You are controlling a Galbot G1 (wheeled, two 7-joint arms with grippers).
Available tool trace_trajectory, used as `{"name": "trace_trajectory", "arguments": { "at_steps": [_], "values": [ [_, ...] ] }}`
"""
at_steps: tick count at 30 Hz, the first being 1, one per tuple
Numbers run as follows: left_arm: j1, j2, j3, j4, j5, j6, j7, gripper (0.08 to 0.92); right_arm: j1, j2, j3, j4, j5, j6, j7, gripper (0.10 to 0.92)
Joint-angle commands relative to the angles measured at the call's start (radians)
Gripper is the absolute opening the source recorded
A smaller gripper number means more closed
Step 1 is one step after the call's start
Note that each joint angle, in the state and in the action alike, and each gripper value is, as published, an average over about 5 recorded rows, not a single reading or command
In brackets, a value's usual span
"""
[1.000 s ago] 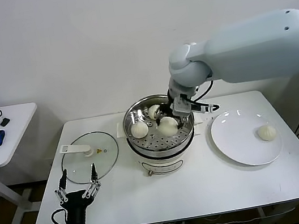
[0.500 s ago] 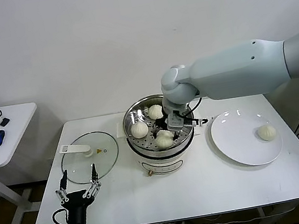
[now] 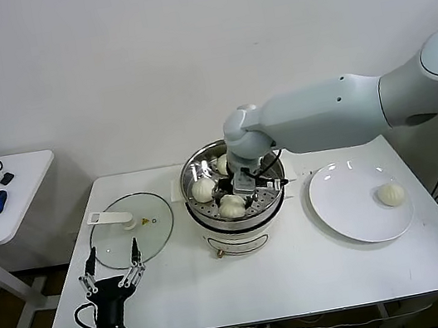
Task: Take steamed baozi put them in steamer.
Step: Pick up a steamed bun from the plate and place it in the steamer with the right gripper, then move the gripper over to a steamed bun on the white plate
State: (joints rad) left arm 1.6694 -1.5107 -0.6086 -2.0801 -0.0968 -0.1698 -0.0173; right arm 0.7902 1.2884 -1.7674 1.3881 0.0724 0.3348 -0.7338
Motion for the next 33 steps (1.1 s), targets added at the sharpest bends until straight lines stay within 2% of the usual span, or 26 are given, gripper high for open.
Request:
{"name": "trace_trajectory", "arguments": {
  "at_steps": [1,3,10,14,18,22,27,33],
  "values": [
    [-0.009,0.004,-0.004,0.002,-0.009,0.008,0.003,0.823,0.007,0.033,-0.010,-0.035,0.018,0.021,-0.007,0.775],
    [-0.012,0.005,-0.006,0.002,-0.012,0.011,0.004,0.823,0.029,0.034,-0.020,-0.036,0.031,0.035,-0.011,0.809],
    [-0.021,0.006,-0.006,-0.004,-0.019,0.023,0.008,0.823,0.160,0.028,-0.085,-0.033,0.130,0.107,-0.070,0.822],
    [-0.023,0.008,-0.006,-0.014,-0.019,0.032,0.010,0.823,0.273,0.012,-0.138,-0.034,0.275,0.103,-0.182,0.823],
    [-0.020,0.014,-0.005,-0.025,-0.022,0.038,0.011,0.823,0.376,-0.021,-0.206,-0.023,0.459,-0.018,-0.323,0.823],
    [-0.015,0.022,-0.005,-0.032,-0.027,0.040,0.010,0.823,0.435,-0.076,-0.267,-0.002,0.587,-0.158,-0.369,0.823],
    [-0.005,0.027,0.000,-0.037,-0.031,0.034,0.009,0.823,0.454,-0.187,-0.335,0.023,0.653,-0.286,-0.365,0.823],
    [0.012,0.028,0.008,-0.042,-0.033,0.018,0.003,0.823,0.439,-0.322,-0.416,0.002,0.601,-0.368,-0.348,0.823]
  ]
}}
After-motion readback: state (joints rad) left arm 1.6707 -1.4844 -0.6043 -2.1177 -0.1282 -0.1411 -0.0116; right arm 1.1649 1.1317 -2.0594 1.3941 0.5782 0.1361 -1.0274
